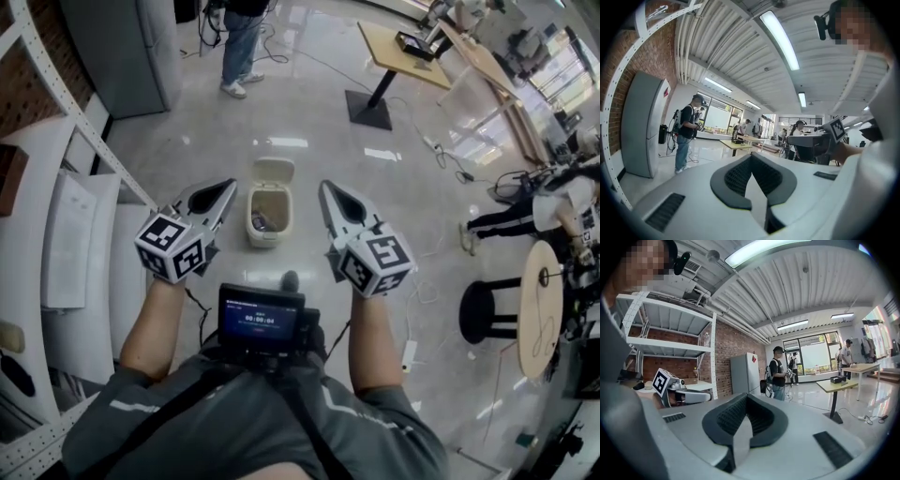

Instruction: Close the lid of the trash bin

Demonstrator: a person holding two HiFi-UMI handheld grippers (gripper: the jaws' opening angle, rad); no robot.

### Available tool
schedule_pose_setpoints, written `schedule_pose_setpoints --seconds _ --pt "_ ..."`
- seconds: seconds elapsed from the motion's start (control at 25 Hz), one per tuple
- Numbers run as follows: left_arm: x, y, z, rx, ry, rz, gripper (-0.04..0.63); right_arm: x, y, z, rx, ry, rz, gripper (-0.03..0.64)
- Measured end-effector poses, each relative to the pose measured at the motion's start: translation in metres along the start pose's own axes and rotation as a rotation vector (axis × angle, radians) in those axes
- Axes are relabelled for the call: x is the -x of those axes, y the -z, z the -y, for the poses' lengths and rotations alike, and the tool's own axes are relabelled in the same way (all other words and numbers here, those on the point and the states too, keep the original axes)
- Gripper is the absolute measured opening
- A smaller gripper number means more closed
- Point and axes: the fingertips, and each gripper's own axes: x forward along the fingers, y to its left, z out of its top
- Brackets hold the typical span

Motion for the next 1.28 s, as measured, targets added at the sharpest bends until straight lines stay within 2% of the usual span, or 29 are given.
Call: schedule_pose_setpoints --seconds 0.24,0.56,0.76,0.96,1.28 --pt "-0.051 0.000 -0.033 0.007 -0.070 -0.018 -0.005 -0.044 0.004 0.053 -0.017 -0.052 0.007 0.011" --pt "-0.118 -0.017 -0.071 -0.026 -0.158 -0.052 -0.005 -0.101 -0.011 0.128 -0.014 -0.137 0.024 0.011" --pt "-0.140 -0.024 -0.089 -0.018 -0.205 -0.043 -0.005 -0.127 -0.018 0.154 -0.013 -0.187 0.026 0.011" --pt "-0.162 -0.028 -0.114 -0.013 -0.192 -0.046 -0.005 -0.158 -0.016 0.175 -0.016 -0.182 -0.007 0.011" --pt "-0.168 -0.024 -0.166 -0.008 -0.128 -0.060 -0.005 -0.197 -0.007 0.170 -0.031 -0.107 -0.053 0.011"
